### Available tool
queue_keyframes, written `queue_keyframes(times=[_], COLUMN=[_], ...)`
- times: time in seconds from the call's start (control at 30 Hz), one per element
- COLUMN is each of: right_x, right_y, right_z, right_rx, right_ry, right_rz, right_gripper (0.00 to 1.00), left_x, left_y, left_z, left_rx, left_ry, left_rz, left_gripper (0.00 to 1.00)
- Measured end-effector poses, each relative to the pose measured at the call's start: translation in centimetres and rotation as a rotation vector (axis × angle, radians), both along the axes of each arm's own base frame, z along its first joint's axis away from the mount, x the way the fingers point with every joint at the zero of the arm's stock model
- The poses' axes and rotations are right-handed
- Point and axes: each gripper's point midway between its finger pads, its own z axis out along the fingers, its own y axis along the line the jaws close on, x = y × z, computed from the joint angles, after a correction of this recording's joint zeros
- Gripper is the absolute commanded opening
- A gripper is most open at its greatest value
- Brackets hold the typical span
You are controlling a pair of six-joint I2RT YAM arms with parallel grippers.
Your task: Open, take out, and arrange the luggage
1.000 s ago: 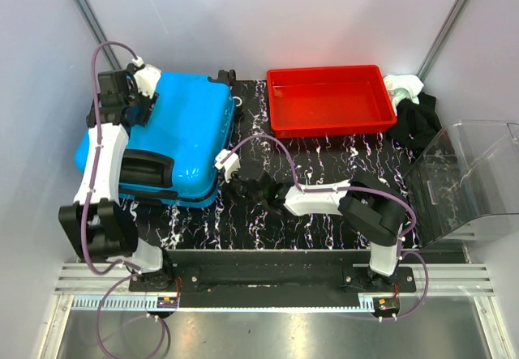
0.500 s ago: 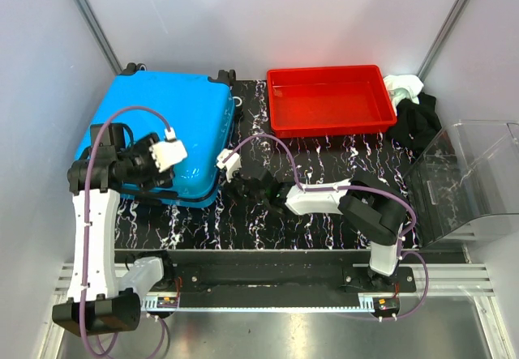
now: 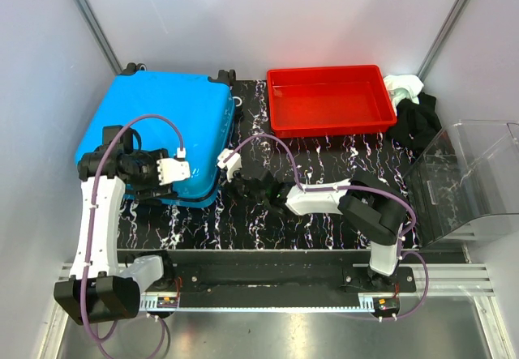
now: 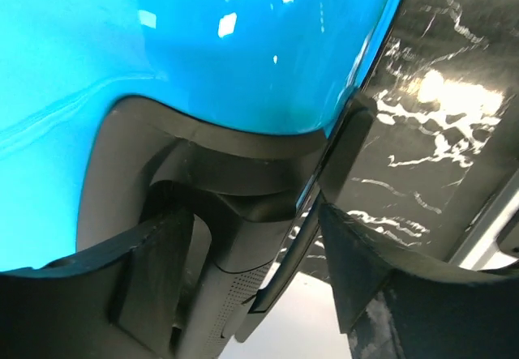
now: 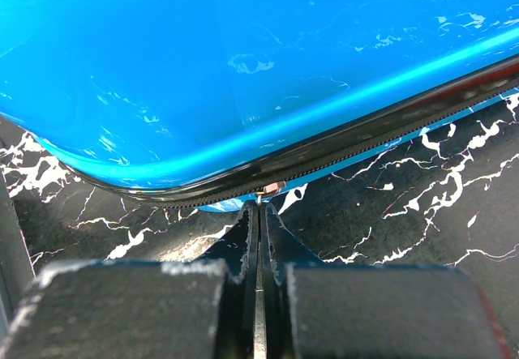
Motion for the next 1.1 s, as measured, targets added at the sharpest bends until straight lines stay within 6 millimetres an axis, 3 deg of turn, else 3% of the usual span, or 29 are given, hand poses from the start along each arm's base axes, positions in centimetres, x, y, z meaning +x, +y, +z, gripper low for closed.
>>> queue_keyframes(times=[0.17,0.23,0.3,0.33,0.63,1.1], right_x=[0.0,0.0,0.1,0.1,0.5,4.6], right_y=[0.0,0.0,0.0,0.1,-0.2,-1.7], right_z=[-0.1,-0.2,-0.3,-0.2,-0.3,1.0], right_rx=[-0.001,-0.003,-0.004,-0.004,-0.017,-0.031], right_ry=[0.0,0.001,0.002,0.002,0.015,0.037], right_rz=[0.0,0.0,-0.001,0.0,-0.009,-0.079], right_gripper=[0.0,0.0,0.0,0.0,0.0,0.0], left_x=[0.4,0.7,0.5,0.5,0.2,-0.2], left_y=[1.1,1.4,1.4,1.4,1.2,0.0], left_z=[-0.8,-0.8,-0.9,-1.0,-0.6,1.3], left_rx=[0.07,0.084,0.085,0.087,0.106,-0.049], left_ry=[0.008,0.001,0.01,0.011,-0.012,-0.084], left_rz=[-0.011,-0.012,-0.013,-0.02,-0.081,0.008], left_gripper=[0.53,0.45,0.27,0.0,0.0,0.0])
